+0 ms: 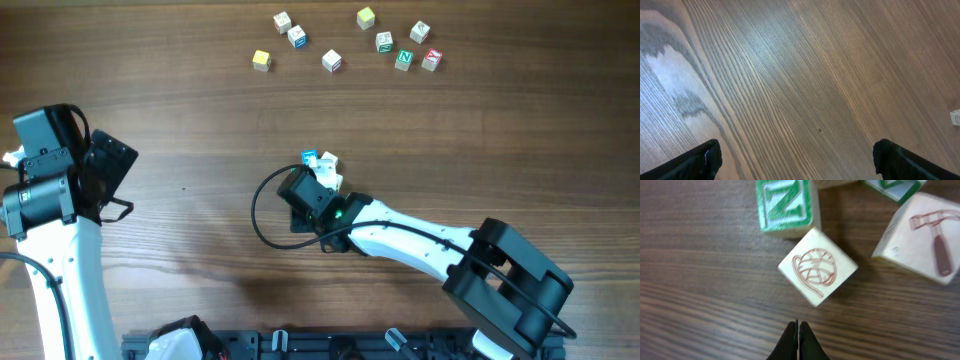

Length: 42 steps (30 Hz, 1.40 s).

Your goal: Form a circle

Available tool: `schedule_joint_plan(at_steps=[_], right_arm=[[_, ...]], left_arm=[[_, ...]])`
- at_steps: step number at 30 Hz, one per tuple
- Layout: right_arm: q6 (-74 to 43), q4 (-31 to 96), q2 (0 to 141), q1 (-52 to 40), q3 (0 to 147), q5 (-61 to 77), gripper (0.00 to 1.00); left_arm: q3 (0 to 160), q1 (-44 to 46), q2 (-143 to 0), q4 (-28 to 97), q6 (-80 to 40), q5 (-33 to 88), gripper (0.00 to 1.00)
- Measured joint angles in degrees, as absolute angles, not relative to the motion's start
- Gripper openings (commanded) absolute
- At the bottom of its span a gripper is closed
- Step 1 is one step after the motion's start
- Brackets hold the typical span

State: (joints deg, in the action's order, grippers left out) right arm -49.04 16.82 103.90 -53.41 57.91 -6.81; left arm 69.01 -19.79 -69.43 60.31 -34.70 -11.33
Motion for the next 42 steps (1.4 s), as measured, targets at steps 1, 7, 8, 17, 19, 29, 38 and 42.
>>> schedule_joint_plan(at_steps=[1,7,8,17,19,29,38,42], right_arm=[[-48.9,16.69,103.9,-53.41,57.91,-7.2,0.05],[-46.52,15.07,103.85,-53.41,57.91,-7.94,0.05],[-46.37,15.09,103.85,-53.41,57.91,-8.03,0.05],[-44.16,15.16,103.18,-53.41,57.91,-8.99,0.05],[-41.52,15.31,100.44,-53.41,57.91,-8.54,0.05],[-30.24,11.6,92.99,-53.34,57.91,-10.55,0.04],[-32.88,14.02,99.07,-53.34,57.91,-9.06,0.05],[-40.62,20.67,98.98,-53.3,57.91,-13.5,0.05]], left_arm=[[69.01,-19.79,-69.43,60.31,-34.7,-11.33,1.0],[69.01,-19.79,-69.43,60.31,-34.7,-11.33,1.0],[69.01,-19.79,-69.43,60.31,-34.7,-11.33,1.0],[69.01,-19.79,-69.43,60.31,-34.7,-11.33,1.0],[69.01,-19.79,-69.43,60.31,-34.7,-11.33,1.0],[69.01,-19.79,-69.43,60.31,-34.7,-11.33,1.0],[69.01,-19.79,-69.43,60.31,-34.7,-11.33,1.0],[69.01,-19.79,-69.43,60.27,-34.7,-11.33,1.0]])
